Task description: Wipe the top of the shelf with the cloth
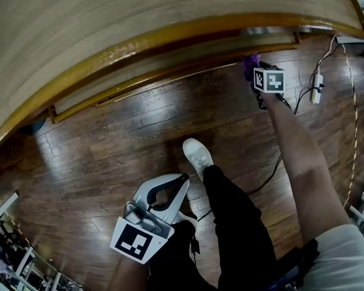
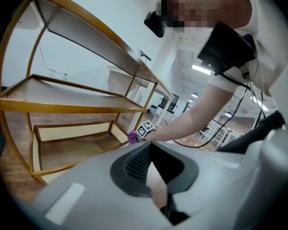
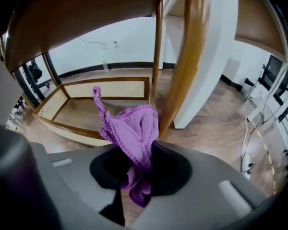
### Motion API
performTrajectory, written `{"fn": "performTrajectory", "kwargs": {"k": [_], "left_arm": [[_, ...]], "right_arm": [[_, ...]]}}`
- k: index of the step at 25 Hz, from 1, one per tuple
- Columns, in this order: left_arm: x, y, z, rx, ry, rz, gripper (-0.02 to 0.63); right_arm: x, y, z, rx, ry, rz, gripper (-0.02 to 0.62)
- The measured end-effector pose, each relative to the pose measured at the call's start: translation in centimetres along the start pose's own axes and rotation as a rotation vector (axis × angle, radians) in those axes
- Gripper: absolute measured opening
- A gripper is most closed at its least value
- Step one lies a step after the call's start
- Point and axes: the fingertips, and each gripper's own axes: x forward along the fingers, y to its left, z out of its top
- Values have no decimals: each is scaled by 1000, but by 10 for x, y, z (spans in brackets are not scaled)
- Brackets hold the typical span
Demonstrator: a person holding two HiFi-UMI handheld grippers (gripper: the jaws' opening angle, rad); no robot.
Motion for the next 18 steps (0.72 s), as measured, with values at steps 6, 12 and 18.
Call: {"fn": "performTrajectory", "kwargs": {"k": [6, 12, 18], "left_arm": [[-8, 5, 7, 11, -22, 20, 18], [-36, 4, 9, -13, -74, 88, 18], [-91, 23, -12, -44, -123, 218, 18]], "right_arm": [[-9, -2, 4, 11, 0, -56, 95], [-30, 189, -20, -164, -46, 283, 95], [-28, 443, -59, -366, 9, 632, 95]]}}
